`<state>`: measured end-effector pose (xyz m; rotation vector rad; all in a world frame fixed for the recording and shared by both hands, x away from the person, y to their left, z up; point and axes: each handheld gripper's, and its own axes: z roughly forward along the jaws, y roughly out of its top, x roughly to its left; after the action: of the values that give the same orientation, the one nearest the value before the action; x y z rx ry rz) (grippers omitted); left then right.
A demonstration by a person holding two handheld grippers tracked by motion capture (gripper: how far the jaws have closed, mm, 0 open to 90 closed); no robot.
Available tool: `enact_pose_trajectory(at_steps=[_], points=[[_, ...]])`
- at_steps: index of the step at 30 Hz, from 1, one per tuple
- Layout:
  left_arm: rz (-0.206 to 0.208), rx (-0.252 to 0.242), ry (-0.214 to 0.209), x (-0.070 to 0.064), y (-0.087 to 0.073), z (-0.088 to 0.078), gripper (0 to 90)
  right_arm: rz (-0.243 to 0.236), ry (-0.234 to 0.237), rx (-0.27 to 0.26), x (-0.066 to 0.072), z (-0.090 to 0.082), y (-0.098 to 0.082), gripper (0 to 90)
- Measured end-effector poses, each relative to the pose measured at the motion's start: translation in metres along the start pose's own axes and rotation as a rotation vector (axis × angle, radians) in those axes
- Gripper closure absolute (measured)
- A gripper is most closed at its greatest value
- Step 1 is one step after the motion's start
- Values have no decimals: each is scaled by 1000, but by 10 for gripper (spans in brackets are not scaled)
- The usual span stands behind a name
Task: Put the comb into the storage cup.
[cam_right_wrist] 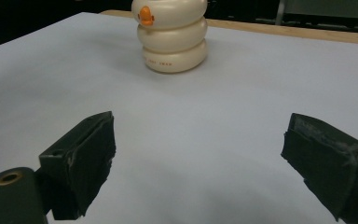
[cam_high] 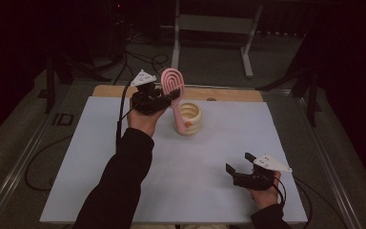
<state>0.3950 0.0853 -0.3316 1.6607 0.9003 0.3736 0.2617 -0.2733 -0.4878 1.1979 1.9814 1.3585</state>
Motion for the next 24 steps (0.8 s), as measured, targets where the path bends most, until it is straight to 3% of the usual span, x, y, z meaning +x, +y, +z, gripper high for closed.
enact_pose_trajectory(at_steps=[24], points=[[2,-22,8,-1,10,12,648,-7,6,7,2,2,-1,88]])
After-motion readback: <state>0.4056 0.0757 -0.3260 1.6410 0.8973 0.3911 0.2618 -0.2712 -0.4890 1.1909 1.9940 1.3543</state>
